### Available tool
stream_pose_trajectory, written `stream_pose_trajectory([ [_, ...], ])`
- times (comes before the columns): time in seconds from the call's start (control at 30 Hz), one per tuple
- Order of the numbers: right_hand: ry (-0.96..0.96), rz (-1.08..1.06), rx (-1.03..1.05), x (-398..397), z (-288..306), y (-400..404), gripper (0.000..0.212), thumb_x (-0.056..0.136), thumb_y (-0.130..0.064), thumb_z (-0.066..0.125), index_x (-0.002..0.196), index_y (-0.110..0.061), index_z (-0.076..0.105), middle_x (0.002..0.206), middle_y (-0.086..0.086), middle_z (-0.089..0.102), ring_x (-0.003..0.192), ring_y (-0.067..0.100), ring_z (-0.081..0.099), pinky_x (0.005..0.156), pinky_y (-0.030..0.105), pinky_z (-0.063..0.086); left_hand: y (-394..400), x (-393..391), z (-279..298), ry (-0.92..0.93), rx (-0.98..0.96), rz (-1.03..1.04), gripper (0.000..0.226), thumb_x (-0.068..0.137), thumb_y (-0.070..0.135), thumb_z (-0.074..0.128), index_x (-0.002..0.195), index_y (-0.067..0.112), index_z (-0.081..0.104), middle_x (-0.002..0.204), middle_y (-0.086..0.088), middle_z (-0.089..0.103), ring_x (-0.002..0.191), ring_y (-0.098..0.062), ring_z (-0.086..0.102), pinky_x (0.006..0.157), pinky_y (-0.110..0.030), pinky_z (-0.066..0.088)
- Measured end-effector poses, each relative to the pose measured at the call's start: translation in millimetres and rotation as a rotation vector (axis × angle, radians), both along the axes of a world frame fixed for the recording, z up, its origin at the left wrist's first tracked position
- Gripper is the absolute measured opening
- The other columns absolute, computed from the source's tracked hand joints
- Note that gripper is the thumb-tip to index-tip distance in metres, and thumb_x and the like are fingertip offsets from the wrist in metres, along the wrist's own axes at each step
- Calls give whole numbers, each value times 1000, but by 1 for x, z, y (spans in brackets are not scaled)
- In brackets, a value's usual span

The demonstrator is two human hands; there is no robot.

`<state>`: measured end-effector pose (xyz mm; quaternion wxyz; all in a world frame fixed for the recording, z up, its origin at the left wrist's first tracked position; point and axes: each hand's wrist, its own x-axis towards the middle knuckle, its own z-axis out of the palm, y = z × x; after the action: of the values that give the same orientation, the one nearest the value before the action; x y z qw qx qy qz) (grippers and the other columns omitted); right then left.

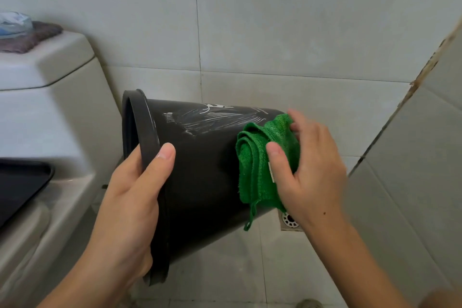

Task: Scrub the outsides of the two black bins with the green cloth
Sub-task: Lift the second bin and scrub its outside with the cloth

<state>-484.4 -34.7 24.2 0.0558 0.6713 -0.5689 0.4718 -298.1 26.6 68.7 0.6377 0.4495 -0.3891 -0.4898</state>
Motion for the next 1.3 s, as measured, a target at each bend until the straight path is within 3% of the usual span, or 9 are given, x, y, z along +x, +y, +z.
stream_pose_trajectory([
  [0.17, 45, 65, 156, 10, -13, 2, 77, 84, -71, 33, 148, -28, 38, 152, 0, 35, 137, 16, 36, 96, 32, 36, 1, -2, -4, 22, -38, -42, 27, 74, 31, 54, 83, 33, 80, 98, 0, 79, 92, -16, 75, 77, -27, 60],
  [0.27, -50, 31, 137, -1, -14, -10, 72, 82, -68, 39, 142, -30, 47, 148, -1, 44, 131, 18, 46, 95, 33, 42, 1, -2, -9, 19, -78, -74, 19, 79, 21, 67, 89, 31, 80, 103, -2, 78, 98, -19, 74, 82, -27, 58],
  [0.4, -274, -86, 167, -14, -15, -26, 77, 78, -70, 39, 139, -25, 47, 139, -3, 52, 125, 18, 51, 100, 40, 45, 0, 2, -15, -7, -125, -91, 28, 83, 27, 54, 95, 33, 78, 109, -1, 76, 104, -19, 72, 86, -25, 56],
  [0.57, -100, 134, -75, 41, -19, 8, 73, 88, -56, 51, 140, -5, 46, 144, 8, 51, 131, 20, 50, 107, 27, 38, -7, -4, -24, -84, -169, -89, 32, 74, 40, 66, 104, 30, 75, 110, -3, 76, 107, -23, 70, 88, -34, 57],
  [0.73, 51, 318, -323, 50, -23, 15, 62, 91, -46, 56, 133, 0, 53, 142, 19, 51, 130, 26, 51, 106, 35, 45, -7, 2, -24, -97, -179, -80, 42, 73, 50, 72, 109, 28, 73, 115, -7, 74, 111, -28, 68, 93, -46, 54],
  [0.9, -334, -37, 55, -1, -26, -17, 70, 83, -57, 50, 139, -16, 48, 140, 1, 52, 122, 10, 50, 98, 27, 42, 1, 11, -17, -150, -199, -80, 51, 63, 65, 73, 105, 36, 74, 111, -2, 75, 105, -24, 71, 90, -46, 57],
  [1.03, -580, -64, 120, -23, -21, -30, 74, 74, -64, 56, 135, -23, 49, 125, -8, 57, 107, 3, 52, 88, 21, 41, 2, 11, -15, -218, -243, -180, 53, 70, 63, 73, 114, 34, 71, 119, -2, 72, 114, -24, 67, 95, -46, 53],
  [1.17, -681, -4, 187, -29, -16, -35, 76, 68, -56, 68, 135, -27, 48, 127, -8, 56, 113, 9, 55, 94, 27, 46, -8, 21, -15, -181, -192, -250, 41, 66, 33, 71, 107, 34, 73, 112, -2, 75, 108, -22, 70, 89, -39, 56],
  [1.3, -714, 20, 187, -35, -14, -41, 64, 74, -41, 76, 131, -23, 54, 122, -6, 58, 110, 10, 57, 92, 29, 49, -9, 18, -16, -153, -204, -360, 54, 61, 14, 70, 111, 35, 71, 112, -4, 74, 102, -18, 71, 85, -27, 57],
])
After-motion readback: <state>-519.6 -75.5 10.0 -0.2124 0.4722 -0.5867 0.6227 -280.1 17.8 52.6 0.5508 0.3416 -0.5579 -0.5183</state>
